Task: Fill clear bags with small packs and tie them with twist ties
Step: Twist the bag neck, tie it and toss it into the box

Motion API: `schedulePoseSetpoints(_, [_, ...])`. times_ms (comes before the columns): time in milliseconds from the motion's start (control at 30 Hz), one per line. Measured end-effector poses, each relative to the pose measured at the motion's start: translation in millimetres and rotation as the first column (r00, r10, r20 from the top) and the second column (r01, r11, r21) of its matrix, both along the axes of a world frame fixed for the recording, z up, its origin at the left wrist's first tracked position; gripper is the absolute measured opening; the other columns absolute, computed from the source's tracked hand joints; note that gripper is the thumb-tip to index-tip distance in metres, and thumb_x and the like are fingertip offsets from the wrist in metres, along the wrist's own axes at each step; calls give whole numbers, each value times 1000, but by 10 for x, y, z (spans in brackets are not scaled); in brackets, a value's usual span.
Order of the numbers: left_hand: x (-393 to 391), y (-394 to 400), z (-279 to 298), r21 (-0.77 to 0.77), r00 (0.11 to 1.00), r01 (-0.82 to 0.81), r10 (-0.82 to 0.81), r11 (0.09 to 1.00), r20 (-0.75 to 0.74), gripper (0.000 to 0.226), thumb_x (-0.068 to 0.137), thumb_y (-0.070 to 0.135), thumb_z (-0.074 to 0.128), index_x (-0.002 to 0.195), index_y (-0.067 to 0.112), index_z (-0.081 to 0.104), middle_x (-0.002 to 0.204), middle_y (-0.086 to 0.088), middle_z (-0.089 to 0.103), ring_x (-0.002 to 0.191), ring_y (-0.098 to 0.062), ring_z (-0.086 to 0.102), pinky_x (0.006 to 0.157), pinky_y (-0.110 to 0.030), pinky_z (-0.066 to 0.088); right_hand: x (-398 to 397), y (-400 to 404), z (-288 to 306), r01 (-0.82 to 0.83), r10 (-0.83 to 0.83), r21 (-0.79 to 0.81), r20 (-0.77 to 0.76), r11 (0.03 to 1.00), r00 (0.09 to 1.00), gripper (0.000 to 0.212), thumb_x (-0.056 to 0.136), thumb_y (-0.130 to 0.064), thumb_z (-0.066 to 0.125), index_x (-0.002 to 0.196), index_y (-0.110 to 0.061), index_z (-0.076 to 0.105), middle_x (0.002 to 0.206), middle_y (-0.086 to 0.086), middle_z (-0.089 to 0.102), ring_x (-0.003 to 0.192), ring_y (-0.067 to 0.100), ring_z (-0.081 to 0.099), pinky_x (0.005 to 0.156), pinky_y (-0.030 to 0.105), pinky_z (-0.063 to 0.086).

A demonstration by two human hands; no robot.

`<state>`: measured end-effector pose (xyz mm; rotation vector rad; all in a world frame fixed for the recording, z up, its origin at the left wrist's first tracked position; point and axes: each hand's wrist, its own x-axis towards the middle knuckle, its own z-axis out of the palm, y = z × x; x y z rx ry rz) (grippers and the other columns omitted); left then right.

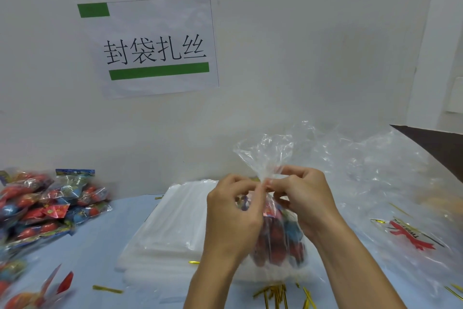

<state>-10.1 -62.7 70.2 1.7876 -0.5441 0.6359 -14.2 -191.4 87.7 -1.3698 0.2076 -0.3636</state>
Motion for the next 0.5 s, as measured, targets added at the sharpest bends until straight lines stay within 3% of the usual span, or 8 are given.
schedulePoseSetpoints(67, [-5,-36,27,-125,987,-14,-6,992,-159,22,92,22,69,72,22,79,76,11,71,79,-7,67,64,-16,48,4,11,-8,10,-10,-18,3,1000,1000,16,79,7,73,94,1,71,68,10,71,55,19,61,49,24,48])
schedulePoseSetpoints(167, [-17,-26,60,-188,951,8,-65,982,-302,13,86,25,75,74,22,81,73,10,75,77,-7,69,66,-18,53,13,32,-14,33,-32,-51,20,998,999,17,77,7,75,92,2,71,63,7,70,51,18,61,49,25,49])
schedulePoseSetpoints(267, [-7,0,51,-194,928,26,-96,981,-361,8,78,16,83,72,20,79,71,8,74,73,-7,70,65,-17,54,9,33,-13,49,-48,-46,19,998,999,18,77,8,74,92,-1,71,59,5,69,46,15,57,47,24,48])
schedulePoseSetpoints(367, [8,17,26,-182,916,19,-90,983,-392,11,72,16,88,68,18,77,71,4,73,68,-12,66,68,-27,56,-17,33,-7,15,-14,-32,25,999,1000,17,78,10,72,92,2,72,68,13,72,51,18,64,49,25,51])
schedulePoseSetpoints(500, [43,68,-26,-39,904,-111,85,993,-418,34,63,46,89,75,26,64,94,2,63,95,-18,58,83,-40,53,-55,54,22,-30,28,27,38,999,999,13,82,13,67,91,4,70,70,19,73,54,20,67,49,26,53])
